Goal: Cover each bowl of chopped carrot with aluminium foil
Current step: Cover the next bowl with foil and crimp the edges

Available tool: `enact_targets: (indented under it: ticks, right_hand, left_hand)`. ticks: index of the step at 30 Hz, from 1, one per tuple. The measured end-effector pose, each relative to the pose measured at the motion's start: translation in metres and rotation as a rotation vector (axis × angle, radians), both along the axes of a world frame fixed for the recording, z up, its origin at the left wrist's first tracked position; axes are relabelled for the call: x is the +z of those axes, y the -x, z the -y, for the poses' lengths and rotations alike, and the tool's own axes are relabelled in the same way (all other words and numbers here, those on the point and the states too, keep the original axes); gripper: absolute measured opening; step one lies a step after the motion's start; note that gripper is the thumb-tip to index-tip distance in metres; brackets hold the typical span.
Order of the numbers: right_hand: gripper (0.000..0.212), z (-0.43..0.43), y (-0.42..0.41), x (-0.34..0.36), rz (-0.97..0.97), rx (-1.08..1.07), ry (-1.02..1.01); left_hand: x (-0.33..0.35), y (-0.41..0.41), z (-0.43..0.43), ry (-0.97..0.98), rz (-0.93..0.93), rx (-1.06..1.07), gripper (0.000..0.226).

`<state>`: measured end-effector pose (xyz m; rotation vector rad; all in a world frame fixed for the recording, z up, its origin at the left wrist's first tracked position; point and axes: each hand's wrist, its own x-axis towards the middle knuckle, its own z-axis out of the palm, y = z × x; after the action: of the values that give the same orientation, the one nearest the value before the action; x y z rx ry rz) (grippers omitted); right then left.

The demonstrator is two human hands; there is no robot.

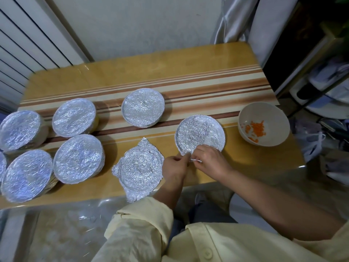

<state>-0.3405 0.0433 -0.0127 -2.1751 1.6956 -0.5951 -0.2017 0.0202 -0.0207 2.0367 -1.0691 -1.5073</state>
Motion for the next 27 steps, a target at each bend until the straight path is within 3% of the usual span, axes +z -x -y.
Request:
enact_targets:
  ticks: [3,10,13,22,27]
  right_hand:
    - [0.023,0.0,0.001,0.0,0.02,0.013,-0.031]
    - [0.012,0.0,0.03,0.007,0.056,0.096,-0.092]
    - [0.01,0.001,0.03,0.007,-0.015,0.123,-0.102]
    - [0.021,0.003,0.014,0.005,-0.176,0.121,0.003]
    - [0.022,0.003,0.014,0.004,-0.167,0.124,0.014]
  left_hand:
    - [-0.008,0.006,0.002,-0.016,-0.006,-0.009,0.032]
    - [-0.011,0.007,0.006,-0.019,0.012,0.01,0.034]
    - [-0.014,0.007,0.008,-0.018,0.009,0.01,0.034]
    - [-0.023,0.01,0.006,-0.062,-0.047,0.069,0.05]
    - [0.023,0.018,-0.009,-0.132,-0.197,0.17,0.022]
